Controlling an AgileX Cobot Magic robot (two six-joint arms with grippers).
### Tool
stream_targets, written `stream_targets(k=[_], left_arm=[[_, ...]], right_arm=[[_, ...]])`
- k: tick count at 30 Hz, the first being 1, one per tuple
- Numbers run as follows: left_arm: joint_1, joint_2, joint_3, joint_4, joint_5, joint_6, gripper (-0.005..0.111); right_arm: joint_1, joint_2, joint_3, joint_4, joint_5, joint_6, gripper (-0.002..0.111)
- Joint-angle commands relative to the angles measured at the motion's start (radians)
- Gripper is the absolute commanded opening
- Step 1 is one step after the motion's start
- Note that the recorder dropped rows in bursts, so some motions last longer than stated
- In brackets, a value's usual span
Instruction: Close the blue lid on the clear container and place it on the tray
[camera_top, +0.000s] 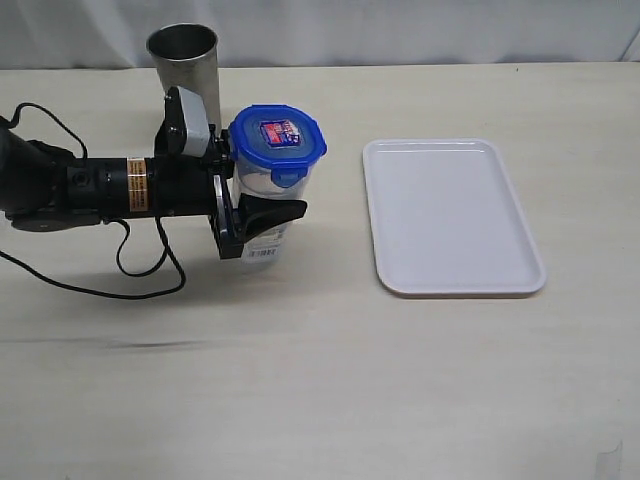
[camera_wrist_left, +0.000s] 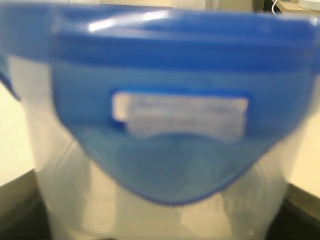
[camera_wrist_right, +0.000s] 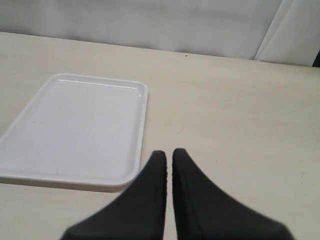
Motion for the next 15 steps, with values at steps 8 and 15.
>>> stream_targets(k=[8,15], left_arm=[[-0.003,-0.005,-0.008,-0.016,-0.054,0.000,0.000],[-0.096,-0.005,-0.020,-0.161,-0.059,0.070,0.000]], right_arm=[[-0.006,-0.005,0.001,0.008,0.004,-0.001,0.004],[-0.006,-0.005,0.001,0.008,0.004,-0.001,0.004]])
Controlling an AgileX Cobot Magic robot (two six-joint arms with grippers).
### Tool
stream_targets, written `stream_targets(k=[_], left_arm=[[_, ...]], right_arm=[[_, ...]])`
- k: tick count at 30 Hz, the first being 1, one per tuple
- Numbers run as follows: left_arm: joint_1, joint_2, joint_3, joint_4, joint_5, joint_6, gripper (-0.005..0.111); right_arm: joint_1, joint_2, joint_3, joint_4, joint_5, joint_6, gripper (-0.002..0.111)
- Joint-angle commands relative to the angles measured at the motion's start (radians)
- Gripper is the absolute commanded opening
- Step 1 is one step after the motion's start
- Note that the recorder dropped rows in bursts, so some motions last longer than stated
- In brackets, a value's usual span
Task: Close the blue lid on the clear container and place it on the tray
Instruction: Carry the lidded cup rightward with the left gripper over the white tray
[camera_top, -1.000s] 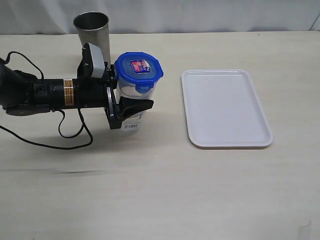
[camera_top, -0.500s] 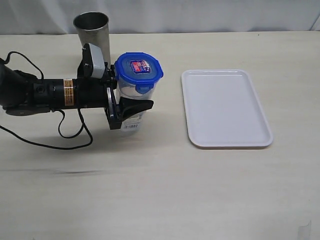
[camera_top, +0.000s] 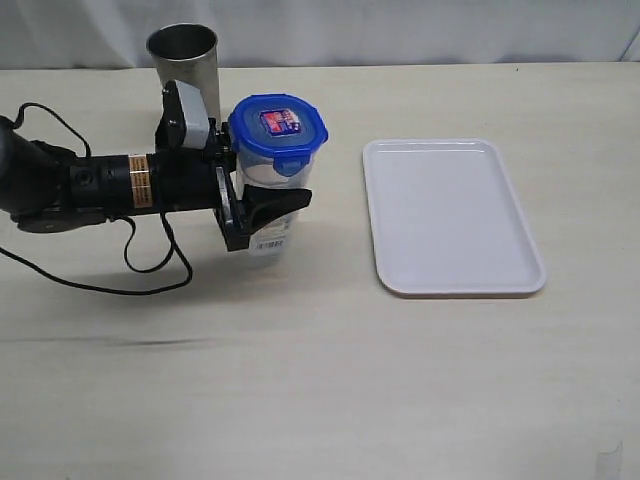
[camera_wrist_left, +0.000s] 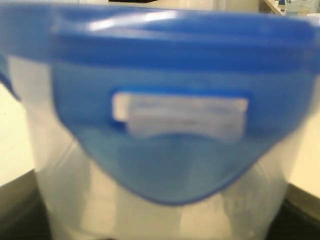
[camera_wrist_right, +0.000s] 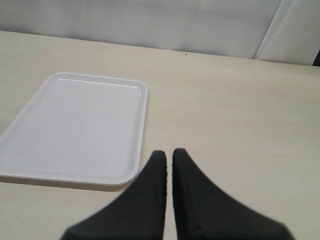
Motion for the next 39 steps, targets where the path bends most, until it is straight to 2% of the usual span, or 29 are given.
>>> stream_targets(k=[1,7,11,17,22,28,37,39], left_arm=[[-0.099,-0.005,-0.038,-0.096,-0.001,0.082,0.000],[-0.224,-0.005,-0.153,-0.133,0.230,0.162,0.000],[-0.305,-0.005,-0.241,-0.147,0.461,0.209,0.000],[-0.386,-0.005,-0.344,-0.147,0.788,0.341,0.000],[-0.405,-0.005,-0.403,-0.137,0.923,0.463,0.000],[-0.417,-0.005,-0.460,-0.137,1.148,0.654,0.000],[-0.417,-0.005,-0.464,-0.125,1.277,0.813,0.000],[-0.421,-0.005,-0.464,-0.080,1.308,0.830,0.000]], right_arm=[[-0.006,-0.005,0.001,0.008,0.000,-0.001,0.004],[-0.006,-0.005,0.001,0.008,0.000,-0.001,0.004],[-0.006,-0.005,0.001,0.008,0.000,-0.001,0.004],[-0.006,-0.005,0.001,0.008,0.000,-0.001,0.004],[-0.006,-0.005,0.001,0.008,0.000,-0.001,0.004],[-0.006,-0.005,0.001,0.008,0.000,-0.001,0.004],[-0.006,-0.005,0.001,0.008,0.000,-0.001,0.004],[-0.006,-0.005,0.001,0.008,0.000,-0.001,0.004]])
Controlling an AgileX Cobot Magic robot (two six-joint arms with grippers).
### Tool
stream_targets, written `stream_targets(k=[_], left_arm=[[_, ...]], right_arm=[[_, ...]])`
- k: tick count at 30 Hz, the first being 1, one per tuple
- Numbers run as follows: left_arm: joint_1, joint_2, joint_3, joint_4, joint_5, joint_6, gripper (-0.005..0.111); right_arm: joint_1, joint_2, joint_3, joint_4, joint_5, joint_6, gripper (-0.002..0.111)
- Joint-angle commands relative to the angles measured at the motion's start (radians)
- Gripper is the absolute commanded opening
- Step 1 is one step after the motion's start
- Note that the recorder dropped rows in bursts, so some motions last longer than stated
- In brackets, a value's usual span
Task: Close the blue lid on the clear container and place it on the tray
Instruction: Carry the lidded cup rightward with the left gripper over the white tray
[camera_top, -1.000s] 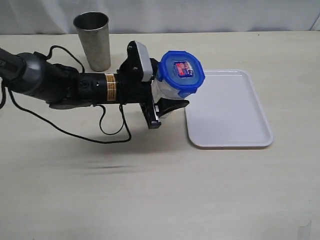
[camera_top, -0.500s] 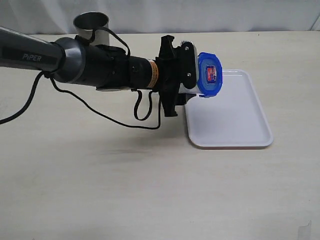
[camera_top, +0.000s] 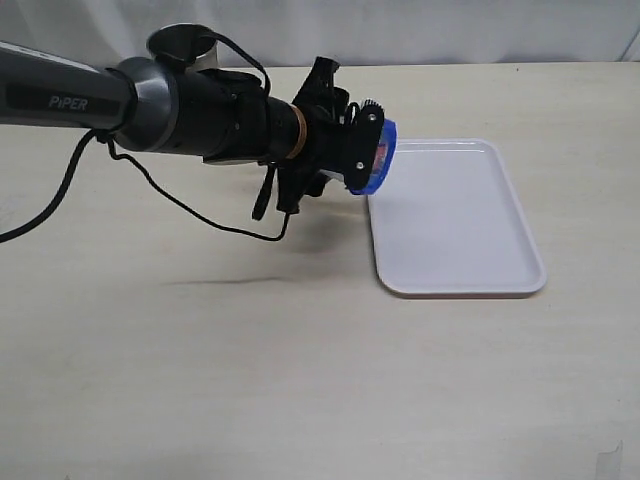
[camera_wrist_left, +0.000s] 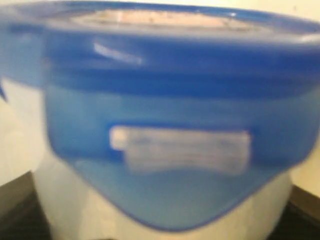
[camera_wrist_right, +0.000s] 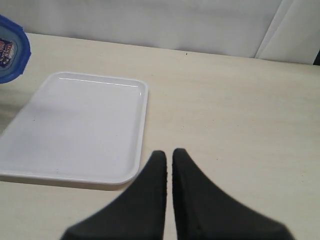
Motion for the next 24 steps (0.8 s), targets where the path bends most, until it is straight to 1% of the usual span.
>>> stream_targets(k=[1,4,7,11,14,15,18,22,24], left_arm=[[-0.012,-0.007,-0.014,0.081,0.057,0.053,0.000],[-0.023,-0.007,-0.014,0.184,0.103,0.053,0.000],[-0.035,-0.007,-0.014,0.256,0.112,0.053,0.000],[-0.050,-0.007,-0.014,0.311,0.101,0.053,0.000],[-0.056,-0.007,-0.014,0.325,0.089,0.053,0.000],[-0.061,-0.007,-0.014,0.370,0.091,0.053,0.000],[-0.062,-0.007,-0.014,0.425,0.117,0.053,0.000],[-0.075,-0.007,-0.014,0.491,0.187,0.053,0.000],[-0.080,-0.007,-0.014,0.497,0.210,0.053,0.000]], right_arm=[[-0.006,-0.005,0.001,0.008,-0.002,-0.001,0.004],[-0.006,-0.005,0.001,0.008,-0.002,-0.001,0.004],[-0.006,-0.005,0.001,0.008,-0.002,-0.001,0.004],[-0.006,-0.005,0.001,0.008,-0.002,-0.001,0.004],[-0.006,-0.005,0.001,0.008,-0.002,-0.001,0.004],[-0.006,-0.005,0.001,0.008,-0.002,-0.001,0.004],[-0.006,-0.005,0.001,0.008,-0.002,-0.001,0.004],[-0.006,-0.005,0.001,0.008,-0.002,-0.001,0.004],[-0.006,-0.005,0.001,0.008,-0.002,-0.001,0.004]])
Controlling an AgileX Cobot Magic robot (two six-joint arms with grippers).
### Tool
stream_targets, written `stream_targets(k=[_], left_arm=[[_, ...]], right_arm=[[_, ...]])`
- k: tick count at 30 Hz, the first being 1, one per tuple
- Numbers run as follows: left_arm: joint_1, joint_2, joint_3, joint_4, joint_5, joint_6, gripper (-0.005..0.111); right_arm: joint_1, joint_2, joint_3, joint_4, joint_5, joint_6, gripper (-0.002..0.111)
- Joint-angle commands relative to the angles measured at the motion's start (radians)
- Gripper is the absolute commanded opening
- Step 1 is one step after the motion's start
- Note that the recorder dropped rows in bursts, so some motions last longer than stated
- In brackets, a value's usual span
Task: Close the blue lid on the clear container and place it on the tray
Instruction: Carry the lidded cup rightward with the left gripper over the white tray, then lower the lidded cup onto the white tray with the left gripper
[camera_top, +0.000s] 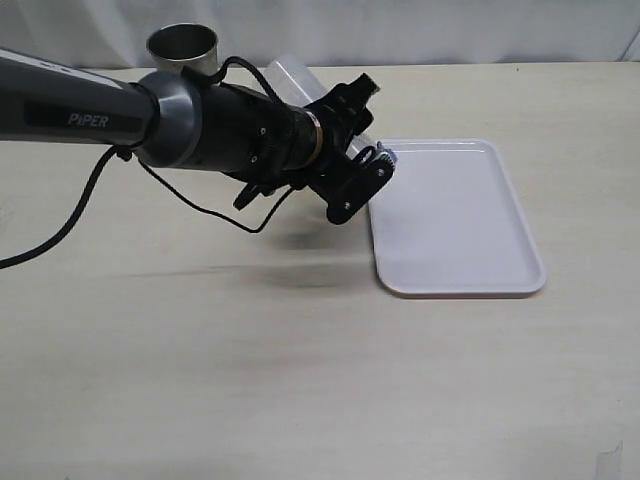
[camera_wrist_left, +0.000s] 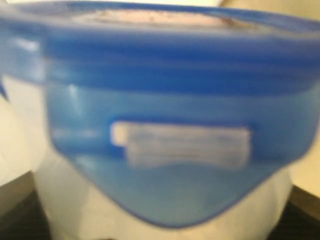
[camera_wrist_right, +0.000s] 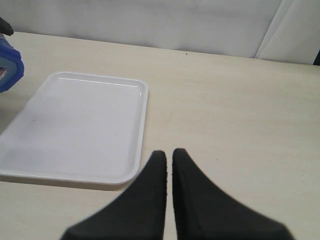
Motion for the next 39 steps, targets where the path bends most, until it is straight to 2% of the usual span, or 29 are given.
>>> stream_targets(k=[1,4,8,9,12,13,14,15,19,24,29,34,39], left_arm=[[-0.012,-0.007,-0.014,0.035,0.055,-0.003,0.000],[-0.017,-0.007,-0.014,0.025,0.053,-0.011,0.000],[-0.019,-0.007,-0.014,0.025,-0.039,-0.201,0.000],[-0.019,-0.007,-0.014,0.025,-0.103,-0.324,0.000],[-0.011,-0.007,-0.014,0.025,-0.239,-0.537,0.000],[0.000,-0.007,-0.014,0.023,-0.361,-0.685,0.000],[0.014,-0.007,-0.014,0.003,-0.485,-0.763,0.000],[0.033,-0.005,-0.014,-0.089,-0.611,-0.812,0.000],[0.051,0.019,-0.014,-0.594,-0.902,-0.816,0.000],[0.038,0.099,-0.014,-0.733,-1.245,-0.874,0.000],[0.020,0.182,-0.019,-0.857,-1.290,-0.874,0.000],[0.008,0.248,-0.062,-0.778,-1.302,-0.917,0.000],[-0.021,0.291,-0.116,-0.780,-1.324,-0.926,0.000]], right_arm=[[-0.006,-0.005,0.001,0.008,-0.002,-0.001,0.004],[-0.006,-0.005,0.001,0.008,-0.002,-0.001,0.004],[-0.006,-0.005,0.001,0.008,-0.002,-0.001,0.004],[-0.006,-0.005,0.001,0.008,-0.002,-0.001,0.004],[-0.006,-0.005,0.001,0.008,-0.002,-0.001,0.004],[-0.006,-0.005,0.001,0.008,-0.002,-0.001,0.004],[-0.006,-0.005,0.001,0.008,-0.002,-0.001,0.004],[-0.006,-0.005,0.001,0.008,-0.002,-0.001,0.004],[-0.006,-0.005,0.001,0.008,-0.002,-0.001,0.004],[-0.006,-0.005,0.001,0.008,-0.002,-0.001,0.004],[-0.006,-0.005,0.001,0.008,-0.002,-0.001,0.004],[-0.006,-0.005,0.001,0.008,-0.002,-0.001,0.004],[-0.006,-0.005,0.001,0.008,-0.002,-0.001,0.004]])
